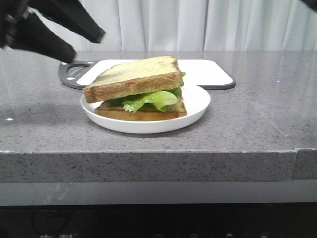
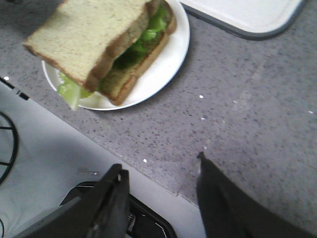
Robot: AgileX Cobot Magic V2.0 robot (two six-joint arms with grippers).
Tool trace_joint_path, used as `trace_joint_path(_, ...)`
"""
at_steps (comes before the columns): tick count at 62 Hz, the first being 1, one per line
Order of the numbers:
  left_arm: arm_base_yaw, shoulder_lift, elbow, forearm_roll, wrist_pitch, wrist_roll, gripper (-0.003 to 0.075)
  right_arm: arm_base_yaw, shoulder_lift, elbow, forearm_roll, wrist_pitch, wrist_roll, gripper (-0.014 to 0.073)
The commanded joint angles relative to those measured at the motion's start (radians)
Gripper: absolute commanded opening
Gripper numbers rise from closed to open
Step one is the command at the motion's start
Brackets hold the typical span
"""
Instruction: Left arm grabs bread, right arm adds lettuce
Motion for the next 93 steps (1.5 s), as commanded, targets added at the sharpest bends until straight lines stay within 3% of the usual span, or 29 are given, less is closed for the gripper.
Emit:
trace_joint_path(1,0.000,-0.110,-0.042,0.127,-0.035,-0.123,0.0423,-0.003,-0.062,-0.027,-0.066,-0.020,0.098,0.0318)
trace_joint_path(13,0.000,-0.296,-0.036,0.537,-0.064,-0.401,0.0421,-0.003,-0.155,0.006,-0.157,-0.014,0.214,0.0309)
trace_joint_path(30,0.000,-0.613,0.124,0.865,-0.083,-0.631,0.0421,-0.003,-0.270,0.112,-0.198,-0.012,0.288,0.0309)
trace_joint_path(39,0.000,-0.778,0.229,0.946,-0.083,-0.676,0.0421,-0.003,-0.331,0.140,-0.203,0.005,0.299,0.0309)
trace_joint_path(58,0.000,-1.009,0.357,0.946,-0.094,-0.680,0.0412,-0.003,-0.369,0.145,-0.212,0.085,0.308,0.0307)
trace_joint_path(63,0.000,-1.030,0.372,0.946,-0.098,-0.680,0.0349,-0.003,-0.369,0.145,-0.212,0.081,0.308,0.0269)
trace_joint_path(83,0.000,-1.037,0.413,0.929,-0.133,-0.680,0.0000,-0.003,-0.369,0.145,-0.212,0.049,0.308,-0.0086)
trace_joint_path(86,0.000,-1.037,0.417,0.929,-0.143,-0.680,-0.0020,-0.003,-0.369,0.145,-0.212,0.048,0.307,-0.0122)
trace_joint_path(93,0.000,-1.037,0.421,0.924,-0.153,-0.682,-0.0020,-0.003,-0.368,0.145,-0.212,0.041,0.307,-0.0117)
